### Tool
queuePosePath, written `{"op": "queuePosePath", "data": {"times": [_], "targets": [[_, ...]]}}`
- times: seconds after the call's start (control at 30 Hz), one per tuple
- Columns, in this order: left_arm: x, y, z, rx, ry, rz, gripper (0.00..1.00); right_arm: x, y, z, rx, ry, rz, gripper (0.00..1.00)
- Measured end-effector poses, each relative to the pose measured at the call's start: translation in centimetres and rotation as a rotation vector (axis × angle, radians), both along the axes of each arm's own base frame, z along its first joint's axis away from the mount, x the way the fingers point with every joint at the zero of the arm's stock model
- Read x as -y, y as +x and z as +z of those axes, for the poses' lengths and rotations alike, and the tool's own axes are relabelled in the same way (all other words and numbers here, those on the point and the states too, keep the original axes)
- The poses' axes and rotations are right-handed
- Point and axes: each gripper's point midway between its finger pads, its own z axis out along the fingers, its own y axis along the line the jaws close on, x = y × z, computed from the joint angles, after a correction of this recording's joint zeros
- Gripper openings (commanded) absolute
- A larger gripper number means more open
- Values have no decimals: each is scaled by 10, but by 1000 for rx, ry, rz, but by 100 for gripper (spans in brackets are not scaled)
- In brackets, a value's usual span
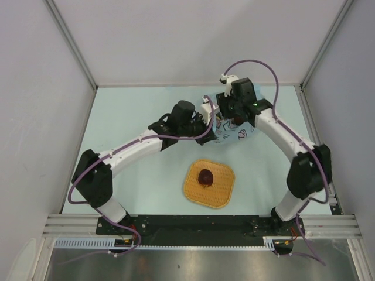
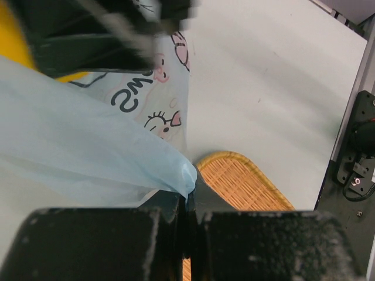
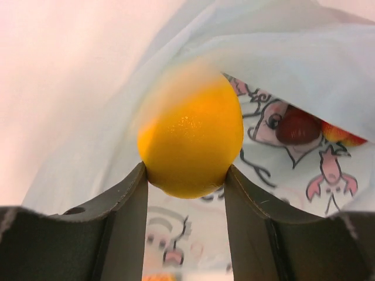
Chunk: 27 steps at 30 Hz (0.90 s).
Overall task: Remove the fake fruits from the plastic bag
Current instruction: Take out the fake fruit from the plastic bag, then place the fake fruit on the plate.
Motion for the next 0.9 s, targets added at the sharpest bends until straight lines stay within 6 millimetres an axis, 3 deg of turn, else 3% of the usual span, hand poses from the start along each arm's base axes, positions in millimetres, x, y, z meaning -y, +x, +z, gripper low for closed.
{"op": "queuePosePath", "data": {"times": [0.07,0.13,0.33,0.53,0.63,0.73,0.9], "targets": [[0,4,6,9,-7,8,0,4,-19,22,29,35,27,29],[-2,8,9,16,-13,16,0,16,-35,30,37,42,38,28],[-9,16,8,16,-4,45,0,43,-77,6,-36,11,119,23],[-13,16,2,6,8,53,0,33,-148,5,3,-15,379,22],[-14,15,-1,-1,14,54,0,23,-197,4,88,-53,581,22],[-14,14,-2,-4,16,54,0,15,-236,-13,120,-104,762,22],[-15,15,-1,-1,14,56,0,13,-268,-67,34,-208,939,23]]}}
